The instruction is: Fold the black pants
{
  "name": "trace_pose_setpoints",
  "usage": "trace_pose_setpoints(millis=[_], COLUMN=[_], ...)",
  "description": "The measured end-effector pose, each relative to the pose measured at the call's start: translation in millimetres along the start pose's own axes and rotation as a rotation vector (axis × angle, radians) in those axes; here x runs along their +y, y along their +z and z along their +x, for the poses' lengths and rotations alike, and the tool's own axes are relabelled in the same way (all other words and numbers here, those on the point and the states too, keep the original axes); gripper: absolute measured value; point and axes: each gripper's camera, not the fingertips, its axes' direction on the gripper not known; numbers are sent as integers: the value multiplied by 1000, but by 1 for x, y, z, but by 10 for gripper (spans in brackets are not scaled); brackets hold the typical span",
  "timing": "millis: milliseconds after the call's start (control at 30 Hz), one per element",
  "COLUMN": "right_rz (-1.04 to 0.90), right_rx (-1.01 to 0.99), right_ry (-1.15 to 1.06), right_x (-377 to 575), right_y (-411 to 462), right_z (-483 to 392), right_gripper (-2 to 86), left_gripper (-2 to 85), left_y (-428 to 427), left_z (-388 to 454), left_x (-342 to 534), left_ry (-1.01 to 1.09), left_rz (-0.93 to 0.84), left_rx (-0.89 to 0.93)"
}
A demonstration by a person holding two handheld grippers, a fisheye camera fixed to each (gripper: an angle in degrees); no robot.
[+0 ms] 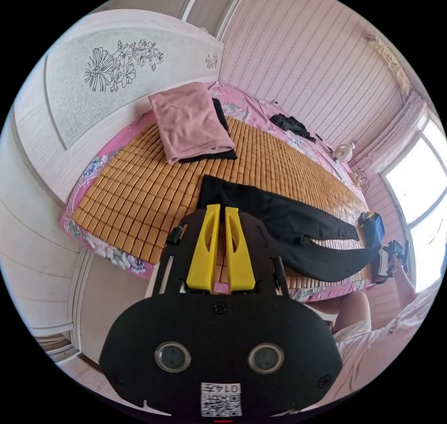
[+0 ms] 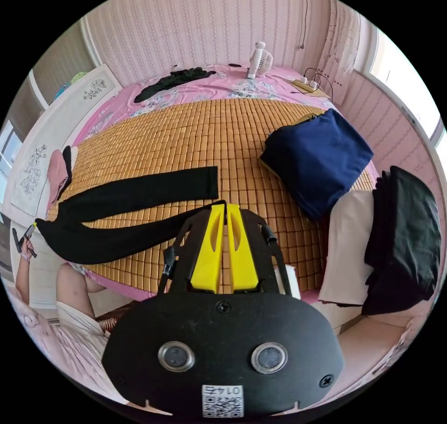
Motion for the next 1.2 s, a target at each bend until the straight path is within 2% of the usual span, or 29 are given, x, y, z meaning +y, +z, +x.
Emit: trace_pose_setpoints(millis=[100, 267, 467, 500, 567, 633, 800, 900, 1000, 1067, 1200], right_rz=[13, -3, -148, -96, -129, -151, -91, -76, -28, 27, 92], right_rx=[-103, -7, 76, 98, 116, 136, 7, -7, 7, 2, 14], right_ry=[157, 278, 222, 190, 126, 59, 53, 59, 106, 154, 172], right_x=[-49, -59, -42, -39, -36, -29, 43, 100, 146, 165, 181], right_y=[33, 84, 145, 140, 141, 136, 93, 71, 47, 32, 29], right_z=[3, -8, -25, -30, -34, -34, -4, 5, 15, 23, 27], right_gripper=[28, 55, 48, 36, 13, 1, -6, -5, 1, 9, 52], left_gripper=[5, 18, 3, 0, -3, -7, -9, -9, -6, -1, 21], left_y=[28, 77, 143, 162, 195, 208, 202, 182, 150, 130, 101], left_z=[13, 38, 108, 119, 138, 173, 191, 191, 213, 239, 339], left_x=[-47, -71, -55, -51, -44, -34, -18, -1, 14, 20, 26], left_ry=[-65, -202, 38, 60, 122, 273, 306, 260, 277, 333, 601], left_rz=[63, 110, -118, -183, -322, -337, -417, -397, -292, -231, -125], left_rx=[-7, -41, -170, -204, -264, -382, -413, -380, -350, -356, -271])
